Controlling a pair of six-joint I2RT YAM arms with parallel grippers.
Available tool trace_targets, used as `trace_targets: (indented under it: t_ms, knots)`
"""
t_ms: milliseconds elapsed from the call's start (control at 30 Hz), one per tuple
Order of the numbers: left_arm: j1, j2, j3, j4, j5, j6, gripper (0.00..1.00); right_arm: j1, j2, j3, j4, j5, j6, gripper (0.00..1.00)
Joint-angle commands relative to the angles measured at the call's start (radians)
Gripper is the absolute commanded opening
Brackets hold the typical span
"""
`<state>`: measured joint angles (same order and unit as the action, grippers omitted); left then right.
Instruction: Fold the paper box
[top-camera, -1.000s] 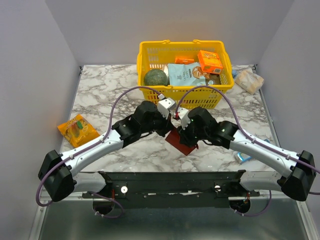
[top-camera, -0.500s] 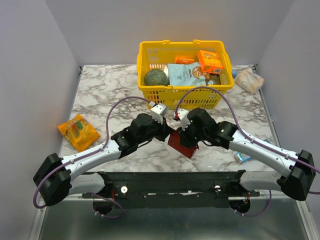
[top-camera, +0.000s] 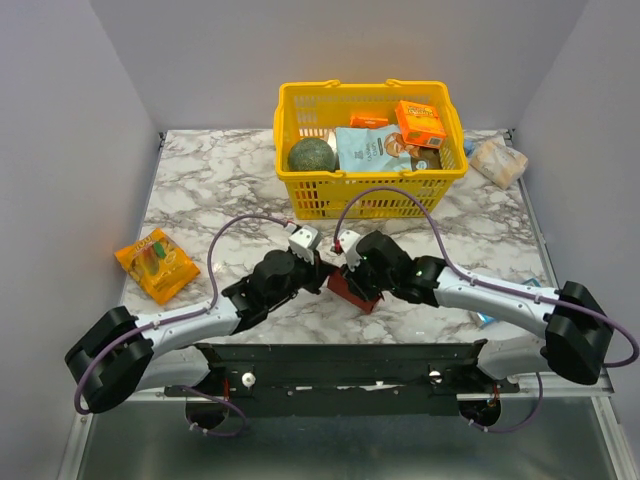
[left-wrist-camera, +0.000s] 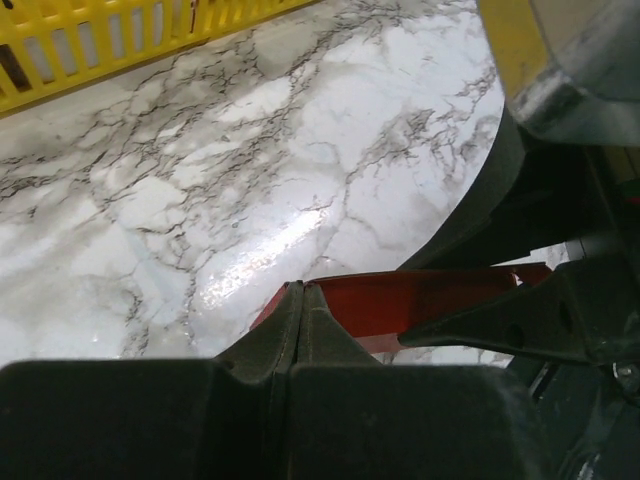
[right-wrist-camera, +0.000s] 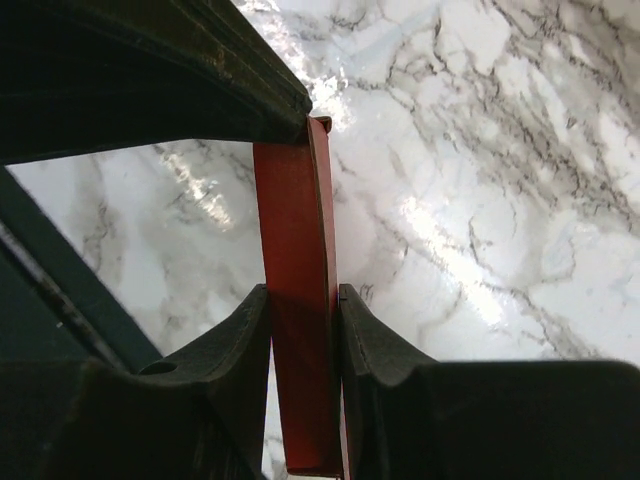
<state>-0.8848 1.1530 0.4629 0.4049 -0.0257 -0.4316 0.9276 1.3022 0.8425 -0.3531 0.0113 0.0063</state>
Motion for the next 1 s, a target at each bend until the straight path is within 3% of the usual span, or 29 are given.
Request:
trace_targets:
  t_ms: [0,367,600,733,833,967]
  knots:
    - [-0.011,-0.009,-0.076,0.072,-0.06,0.054,0.0,0.007,0.037,-0.039,0.226,0.242,-0.049,0.22]
    - [-0.011,0.047,-0.144,0.207,-0.1,0.108,0.0,0.014,0.057,-0.089,0.287,0.222,-0.077,0.22]
    - [-0.008,-0.032,-0.093,0.088,-0.079,0.178,0.0,0.019,0.078,-0.074,0.253,0.193,-0.081,0.22]
    - [0.032,-0.093,-0.07,0.023,0.006,0.243,0.27,0.019,0.078,-0.062,0.226,0.124,-0.08,0.22]
    - [0.078,-0.119,-0.038,-0.057,0.096,0.269,0.39,0.019,0.078,-0.034,0.187,0.093,-0.074,0.22]
    - [0.118,-0.145,-0.009,-0.144,0.141,0.298,0.46,0.017,0.069,-0.034,0.14,0.05,-0.072,0.22]
